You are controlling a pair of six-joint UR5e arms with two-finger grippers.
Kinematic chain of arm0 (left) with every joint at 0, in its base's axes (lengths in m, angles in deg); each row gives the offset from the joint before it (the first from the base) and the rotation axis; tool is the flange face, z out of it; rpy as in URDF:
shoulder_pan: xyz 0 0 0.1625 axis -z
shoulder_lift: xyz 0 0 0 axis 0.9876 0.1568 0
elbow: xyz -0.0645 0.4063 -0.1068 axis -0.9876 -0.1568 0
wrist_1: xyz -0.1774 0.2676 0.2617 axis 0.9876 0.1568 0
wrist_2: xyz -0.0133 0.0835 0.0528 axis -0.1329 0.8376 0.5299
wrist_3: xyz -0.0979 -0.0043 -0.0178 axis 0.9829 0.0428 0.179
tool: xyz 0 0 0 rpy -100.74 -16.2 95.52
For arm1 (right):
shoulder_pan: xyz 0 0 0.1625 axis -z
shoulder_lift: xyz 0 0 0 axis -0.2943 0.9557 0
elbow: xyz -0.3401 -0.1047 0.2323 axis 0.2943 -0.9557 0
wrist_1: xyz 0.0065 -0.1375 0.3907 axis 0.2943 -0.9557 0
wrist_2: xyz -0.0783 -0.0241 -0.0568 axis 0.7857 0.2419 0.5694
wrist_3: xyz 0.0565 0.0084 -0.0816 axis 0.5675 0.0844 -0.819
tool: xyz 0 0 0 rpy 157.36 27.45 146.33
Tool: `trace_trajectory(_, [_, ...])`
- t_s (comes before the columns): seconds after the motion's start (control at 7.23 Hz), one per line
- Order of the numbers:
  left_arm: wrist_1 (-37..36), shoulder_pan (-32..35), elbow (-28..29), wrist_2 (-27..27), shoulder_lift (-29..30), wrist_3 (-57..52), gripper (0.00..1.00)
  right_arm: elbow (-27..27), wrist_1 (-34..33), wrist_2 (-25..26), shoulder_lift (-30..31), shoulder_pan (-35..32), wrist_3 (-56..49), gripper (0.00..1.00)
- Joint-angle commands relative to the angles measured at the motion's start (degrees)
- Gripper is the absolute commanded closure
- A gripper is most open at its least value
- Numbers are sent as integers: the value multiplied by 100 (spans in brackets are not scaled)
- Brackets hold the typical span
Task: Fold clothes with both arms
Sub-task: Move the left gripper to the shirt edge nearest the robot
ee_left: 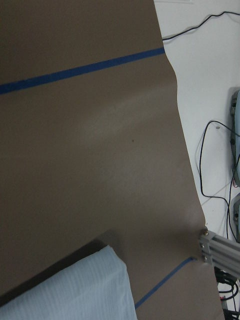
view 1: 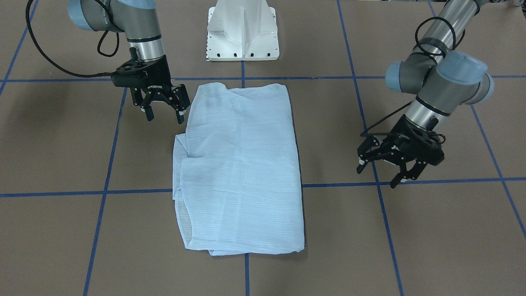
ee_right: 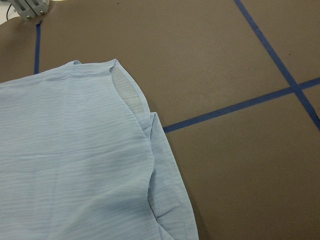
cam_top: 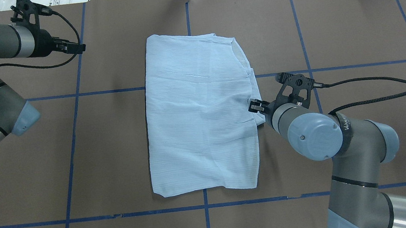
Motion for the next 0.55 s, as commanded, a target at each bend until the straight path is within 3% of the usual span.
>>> trace_trajectory(0.0, [-1165,-981,-1538,185,-450,709,0,200,5,-23,152,-8,3,0])
trace_trajectory(0.28, [-1703,-2350,-1877,1315,-495,1840,0,191,13,-23,152,-8,-6,0])
trace_trajectory(0.41, [-1889,-2775,-1869,1686,-469,2133,0,157,405,-49,178,1,3,0])
